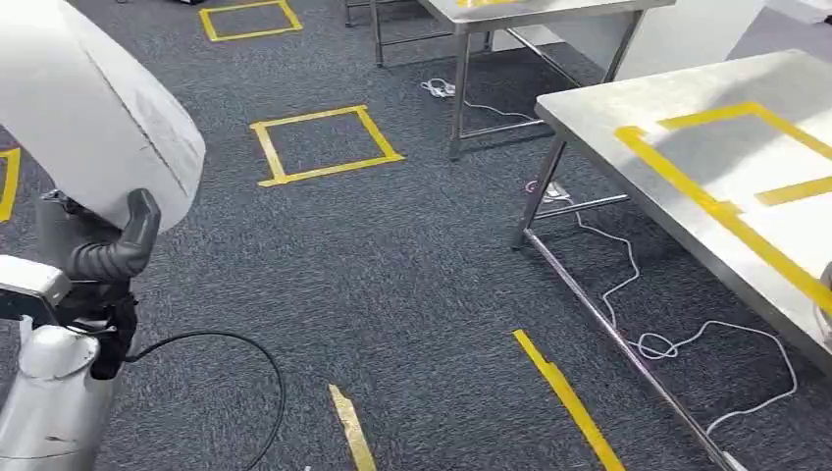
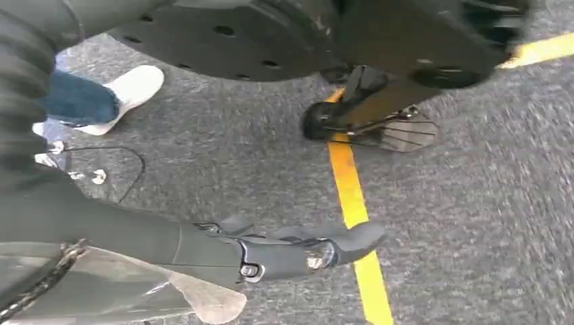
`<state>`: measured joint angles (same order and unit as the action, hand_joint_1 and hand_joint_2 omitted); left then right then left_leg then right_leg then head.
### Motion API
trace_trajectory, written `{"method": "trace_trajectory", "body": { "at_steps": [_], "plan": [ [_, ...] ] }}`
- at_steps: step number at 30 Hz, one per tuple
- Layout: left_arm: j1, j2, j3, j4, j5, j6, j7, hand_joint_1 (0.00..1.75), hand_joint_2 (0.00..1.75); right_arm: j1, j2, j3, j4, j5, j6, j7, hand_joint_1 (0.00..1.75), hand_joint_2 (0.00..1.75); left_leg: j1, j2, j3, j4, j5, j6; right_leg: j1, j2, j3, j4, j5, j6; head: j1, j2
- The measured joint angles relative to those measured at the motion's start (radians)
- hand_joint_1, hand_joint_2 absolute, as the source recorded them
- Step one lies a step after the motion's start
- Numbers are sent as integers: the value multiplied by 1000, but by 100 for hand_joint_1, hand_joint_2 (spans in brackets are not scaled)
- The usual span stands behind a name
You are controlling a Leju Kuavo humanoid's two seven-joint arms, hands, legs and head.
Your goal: Take the parts from the cabinet and place them on the table.
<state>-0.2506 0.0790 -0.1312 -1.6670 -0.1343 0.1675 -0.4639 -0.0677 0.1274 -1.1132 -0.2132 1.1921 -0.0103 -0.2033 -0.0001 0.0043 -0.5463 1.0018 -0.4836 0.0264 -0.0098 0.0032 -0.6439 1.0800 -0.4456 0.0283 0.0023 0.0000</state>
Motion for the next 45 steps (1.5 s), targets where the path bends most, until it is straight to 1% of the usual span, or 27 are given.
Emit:
{"method": "trace_trajectory", "body": {
  "at_steps": [2,5,7,10,11,12,13,15,16,18,20,22,23,26,27,28,31,32,33,35,37,39,41,42,43,44,45],
  "plan": [
    [-1,1,1,0,0,0,0,175,175,-1,0,-7,0,-3,-2,-1,0,175,-7,-1,-3,9,-9,-10,5,-4,44,-70,-15,-8,-1,0],
    [3,0,1,-2,0,0,0,175,175,2,0,-9,0,-4,-3,-1,0,175,-4,1,-3,5,-12,-25,8,0,40,-62,-25,-25,-2,0],
    [2,1,2,-7,0,3,0,175,175,2,0,-11,-1,-4,-3,-2,0,175,-1,-1,-3,36,-34,-38,1,1,60,-72,-29,-39,-5,0],
    [6,4,3,-7,1,3,0,175,175,-1,0,-14,-1,-4,-3,-2,0,175,4,-1,-125,265,-122,-49,2,1,79,-72,-46,-50,-10,0],
    [9,4,3,-7,1,3,0,175,175,0,0,-14,-1,-4,-3,-1,0,175,4,-1,-166,326,-132,-50,2,2,87,-72,-53,-50,-10,0],
    [12,4,3,-7,1,3,0,175,175,1,0,-14,-1,-4,-3,-1,0,175,4,-1,-179,330,-113,-50,2,3,95,-72,-59,-49,-10,0],
    [12,5,3,-7,2,3,0,175,175,1,0,-15,-1,-4,-3,-1,0,175,4,-1,-171,291,-70,-48,2,5,105,-72,-66,-48,-10,0],
    [12,6,3,-7,2,3,0,175,175,1,1,-15,-1,-5,-3,-2,0,175,3,-1,-111,126,47,-38,2,8,129,-72,-81,-43,-10,0],
    [12,6,5,-7,2,3,0,175,175,1,2,-15,-1,-14,-4,-4,0,175,1,-2,-88,56,76,-31,1,9,128,-75,-89,-40,-10,0],
    [10,7,6,-8,2,3,0,175,175,-2,3,-20,-1,-23,-12,-6,0,175,-7,0,-66,21,42,-18,5,11,132,-75,-94,-27,-11,0],
    [14,7,7,-10,4,3,0,175,175,0,3,-26,-2,-23,-18,-7,0,175,-8,-3,-66,13,40,-9,5,7,136,-72,-81,-13,-10,0],
    [15,7,7,-15,4,3,0,175,175,-1,3,-31,-3,-24,-24,-8,0,175,0,-5,-36,-5,37,0,5,6,122,-43,-93,-7,-7,0],
    [12,7,7,-16,4,3,0,175,175,-4,3,-31,-4,-24,-28,-8,0,175,1,-4,-29,-7,32,8,5,6,96,8,-108,-5,-4,0],
    [16,6,7,-16,5,0,0,175,175,-2,3,-32,-5,-22,-32,-7,0,175,0,-4,-19,-7,16,14,2,5,-46,210,-181,3,-5,0],
    [19,6,7,-16,5,0,0,175,175,1,3,-32,-5,-21,-32,-6,0,175,0,-6,-12,-7,9,13,0,5,-77,231,-174,7,-5,0],
    [20,6,7,-16,5,0,0,175,175,2,3,-32,-5,-20,-32,-6,0,175,0,-7,-3,-7,2,11,-2,5,-83,205,-140,8,-6,0],
    [21,6,7,-17,5,0,0,175,175,2,3,-35,-5,-19,-35,-5,0,175,1,-7,34,-7,-29,-1,-7,-2,-14,-25,33,6,-4,0],
    [20,6,7,-17,6,0,0,175,175,1,3,-37,-5,-19,-35,-5,0,175,-1,-5,41,-4,-35,-8,0,-4,-14,-28,0,6,-6,0],
    [21,6,7,-19,6,0,0,175,175,-2,3,-38,-6,-18,-35,-4,0,175,-1,-6,35,-1,-41,-15,3,-6,7,-61,-16,-7,-4,0],
    [26,6,7,-23,6,-1,0,175,175,2,3,-38,-6,-18,-36,-3,0,175,0,-6,44,2,-43,-27,7,-4,6,-58,-12,-29,-12,0],
    [27,5,7,-26,6,-1,0,175,175,2,2,-39,-7,-17,-36,-4,0,175,3,-6,49,23,-56,-35,1,0,32,-63,-18,-40,-14,0],
    [24,6,8,-27,6,-1,-1,175,175,-2,2,-40,-8,-16,-36,-5,0,175,4,-6,-18,149,-79,-43,1,1,50,-63,-32,-51,-16,0],
    [31,6,8,-27,8,-3,-1,175,175,-1,2,-40,-8,-14,-35,-5,0,175,4,-6,-116,292,-142,-48,4,3,68,-63,-50,-52,-15,0],
    [33,6,8,-27,8,-3,-1,175,175,0,2,-40,-8,-14,-35,-4,0,175,4,-6,-147,319,-156,-46,6,4,80,-63,-59,-52,-16,0],
    [34,6,8,-27,8,-3,-1,175,175,0,2,-40,-8,-13,-34,-4,0,175,4,-6,-157,304,-142,-42,7,6,95,-63,-69,-53,-15,0],
    [34,6,8,-27,8,-5,-1,175,175,1,2,-40,-8,-13,-34,-4,0,175,2,-6,-151,260,-104,-36,9,8,110,-63,-79,-53,-15,0],
    [34,6,8,-27,8,-7,-1,175,175,0,2,-40,-8,-11,-33,-4,0,175,-3,-6,-135,187,-45,-26,9,9,128,-63,-90,-52,-15,0]
  ]
}}
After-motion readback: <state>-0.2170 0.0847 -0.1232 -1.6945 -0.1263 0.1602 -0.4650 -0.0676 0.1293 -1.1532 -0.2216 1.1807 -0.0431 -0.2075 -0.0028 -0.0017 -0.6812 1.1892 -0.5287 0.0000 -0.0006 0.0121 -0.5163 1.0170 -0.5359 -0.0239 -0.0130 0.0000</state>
